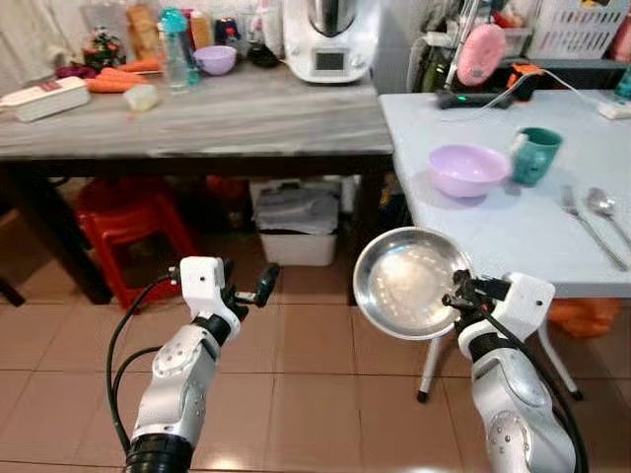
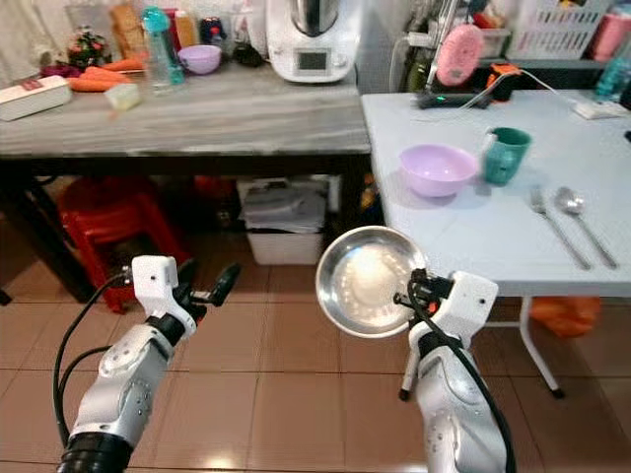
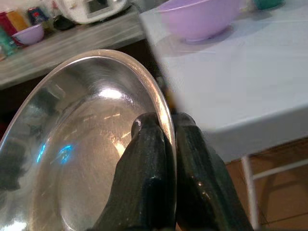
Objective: Setting the table
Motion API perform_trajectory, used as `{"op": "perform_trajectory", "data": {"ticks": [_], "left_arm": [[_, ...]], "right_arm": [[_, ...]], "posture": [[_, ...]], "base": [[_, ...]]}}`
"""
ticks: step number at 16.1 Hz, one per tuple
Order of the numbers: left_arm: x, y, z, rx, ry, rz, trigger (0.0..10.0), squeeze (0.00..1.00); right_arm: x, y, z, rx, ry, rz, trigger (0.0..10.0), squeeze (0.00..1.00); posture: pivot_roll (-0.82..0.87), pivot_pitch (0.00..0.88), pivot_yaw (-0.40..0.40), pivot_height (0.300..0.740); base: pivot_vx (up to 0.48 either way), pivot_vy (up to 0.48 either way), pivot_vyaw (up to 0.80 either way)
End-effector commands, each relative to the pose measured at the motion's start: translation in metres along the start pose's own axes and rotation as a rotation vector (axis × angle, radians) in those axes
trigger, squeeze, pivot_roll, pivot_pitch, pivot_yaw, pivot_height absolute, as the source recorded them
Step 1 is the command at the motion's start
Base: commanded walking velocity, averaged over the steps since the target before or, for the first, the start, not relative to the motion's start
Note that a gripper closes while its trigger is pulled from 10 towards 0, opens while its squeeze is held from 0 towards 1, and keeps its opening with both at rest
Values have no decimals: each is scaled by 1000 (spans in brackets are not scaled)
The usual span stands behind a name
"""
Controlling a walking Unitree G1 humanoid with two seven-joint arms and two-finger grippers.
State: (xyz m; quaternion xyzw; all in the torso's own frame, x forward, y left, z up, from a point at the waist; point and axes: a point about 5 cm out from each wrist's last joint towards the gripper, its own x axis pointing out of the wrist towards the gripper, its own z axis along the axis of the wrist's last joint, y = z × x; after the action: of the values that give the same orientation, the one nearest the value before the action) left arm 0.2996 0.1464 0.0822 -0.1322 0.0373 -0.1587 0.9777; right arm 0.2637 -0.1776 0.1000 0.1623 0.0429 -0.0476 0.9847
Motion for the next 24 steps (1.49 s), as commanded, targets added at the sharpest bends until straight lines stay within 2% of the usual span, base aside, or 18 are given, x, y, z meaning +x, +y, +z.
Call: {"op": "perform_trajectory", "data": {"ticks": [1,11,14,16,21,24], "left_arm": [[-4,11,1,15,-2,42,10000,0],[-5,9,-5,13,2,66,10000,0],[-6,11,-4,25,-3,84,10000,0],[-7,14,-3,49,-7,94,10000,0],[-8,14,-2,51,-19,99,10000,0],[-9,17,1,75,-38,133,10000,0]], "right_arm": [[3,11,4,8,-22,36,10000,0],[4,9,7,-20,-37,43,10000,0],[4,9,7,-27,-40,49,10000,0],[5,10,11,-46,-61,64,10000,0],[6,10,11,-47,-64,67,10000,0],[6,13,12,-50,-74,77,10000,0]], "posture": [[6,0,26,740],[7,0,11,740],[8,0,10,740],[13,0,4,740],[17,0,3,740],[16,0,7,740]], "base": [[0,480,0],[0,480,0],[0,0,0],[0,0,778],[0,0,425],[259,0,269]]}}
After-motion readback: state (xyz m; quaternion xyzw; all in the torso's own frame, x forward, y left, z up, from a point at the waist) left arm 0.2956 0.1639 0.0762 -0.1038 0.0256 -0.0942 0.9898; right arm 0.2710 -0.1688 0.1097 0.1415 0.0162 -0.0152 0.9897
